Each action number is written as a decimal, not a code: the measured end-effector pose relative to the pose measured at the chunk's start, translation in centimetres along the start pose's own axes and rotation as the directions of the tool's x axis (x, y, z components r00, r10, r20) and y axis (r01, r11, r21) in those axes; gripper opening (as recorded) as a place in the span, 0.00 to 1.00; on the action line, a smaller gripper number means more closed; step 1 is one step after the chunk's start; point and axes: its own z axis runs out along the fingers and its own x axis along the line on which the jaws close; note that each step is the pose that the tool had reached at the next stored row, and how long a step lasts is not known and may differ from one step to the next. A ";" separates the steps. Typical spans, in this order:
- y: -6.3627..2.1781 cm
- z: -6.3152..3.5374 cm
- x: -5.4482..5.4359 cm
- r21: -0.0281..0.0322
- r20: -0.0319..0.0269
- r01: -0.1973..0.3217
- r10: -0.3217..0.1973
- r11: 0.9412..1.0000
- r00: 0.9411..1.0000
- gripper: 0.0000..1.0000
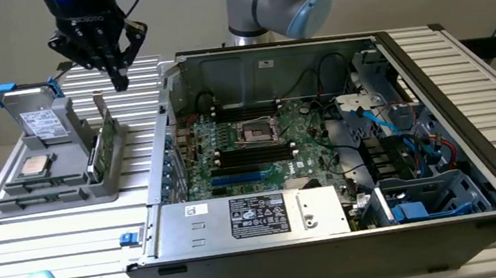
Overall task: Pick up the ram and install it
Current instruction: 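Reach for the ram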
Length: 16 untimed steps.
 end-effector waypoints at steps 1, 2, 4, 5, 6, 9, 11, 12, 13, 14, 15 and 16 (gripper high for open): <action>0.00 0.11 0.5 0.000 0.000 0.000 0.000 1.000 1.000 0.10; 0.01 0.22 0.9 0.000 0.000 0.000 0.000 1.000 1.000 0.10; 0.01 0.45 1.9 0.000 0.000 0.000 0.000 1.000 1.000 0.10; 0.00 0.56 2.3 0.000 0.000 0.000 0.000 1.000 1.000 0.10; -0.02 0.67 2.7 0.000 0.000 0.000 0.000 1.000 1.000 0.10; -0.06 1.01 4.1 0.000 -0.001 0.000 0.000 1.000 1.000 0.10; -0.11 1.23 5.0 0.000 -0.001 0.000 0.000 1.000 1.000 0.10; -0.13 1.33 5.5 0.000 -0.002 0.000 0.000 1.000 1.000 0.10; -0.17 1.44 6.0 0.000 -0.003 0.000 0.000 1.000 1.000 0.10; -0.20 1.54 6.4 0.000 -0.004 0.000 0.000 1.000 1.000 0.10; -0.25 1.65 6.9 0.000 -0.005 0.000 0.000 1.000 1.000 0.10; -0.28 1.76 7.3 0.000 -0.005 0.000 0.000 1.000 1.000 0.10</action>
